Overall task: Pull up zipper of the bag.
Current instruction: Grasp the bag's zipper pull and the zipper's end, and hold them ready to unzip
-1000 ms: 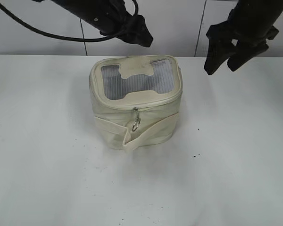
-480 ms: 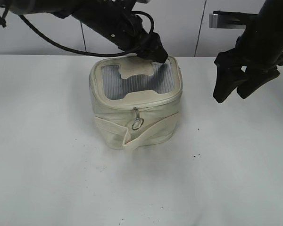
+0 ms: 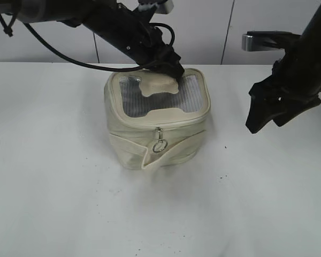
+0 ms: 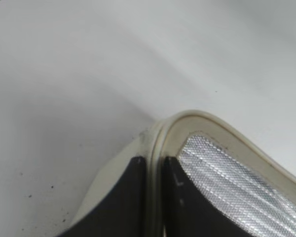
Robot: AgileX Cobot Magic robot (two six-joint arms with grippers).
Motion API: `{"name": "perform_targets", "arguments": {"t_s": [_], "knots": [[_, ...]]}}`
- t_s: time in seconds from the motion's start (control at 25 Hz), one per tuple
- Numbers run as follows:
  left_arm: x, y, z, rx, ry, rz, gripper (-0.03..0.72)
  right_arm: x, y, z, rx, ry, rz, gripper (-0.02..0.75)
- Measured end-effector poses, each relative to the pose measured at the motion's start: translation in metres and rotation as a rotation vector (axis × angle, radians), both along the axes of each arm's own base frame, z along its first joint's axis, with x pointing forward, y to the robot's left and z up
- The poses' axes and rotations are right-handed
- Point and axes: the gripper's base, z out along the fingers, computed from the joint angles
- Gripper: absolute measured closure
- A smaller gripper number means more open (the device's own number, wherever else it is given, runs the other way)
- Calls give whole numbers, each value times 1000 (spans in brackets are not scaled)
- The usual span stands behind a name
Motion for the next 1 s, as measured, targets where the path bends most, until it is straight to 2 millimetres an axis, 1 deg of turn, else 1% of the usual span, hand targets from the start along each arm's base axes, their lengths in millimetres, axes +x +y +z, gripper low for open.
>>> {"name": "perform_targets", "arguments": {"t_s": [0.04,0.08,0.12,0.16,0.24,0.36,0.52,0.68,0.88,1.0], "knots": [[-1,0,0,3,6,-8,601,-1,-3,-1,3,-39,-9,235],[-2,0,0,5,12,-19,637,-2,-6,-3,5,-81,-21,235],[-3,0,0,4,17,-27,645,-3,-9,-7,5,-121,-31,235],[-3,0,0,6,18,-40,645,-4,-13,-10,4,-156,-37,235],[-5,1,0,8,18,-70,645,-8,-18,-22,-3,-220,-29,235],[-8,1,1,9,12,-148,646,-12,-17,-37,34,-285,31,235],[-17,-1,3,-10,38,-254,646,-13,-6,-38,150,-355,107,235],[-24,-4,3,-18,61,-316,649,-15,-3,-41,186,-396,167,235],[-20,-5,2,-13,24,-289,649,-15,-3,-46,175,-425,191,235],[-17,-5,1,-20,4,-259,649,-13,-1,-51,199,-433,197,235]]}}
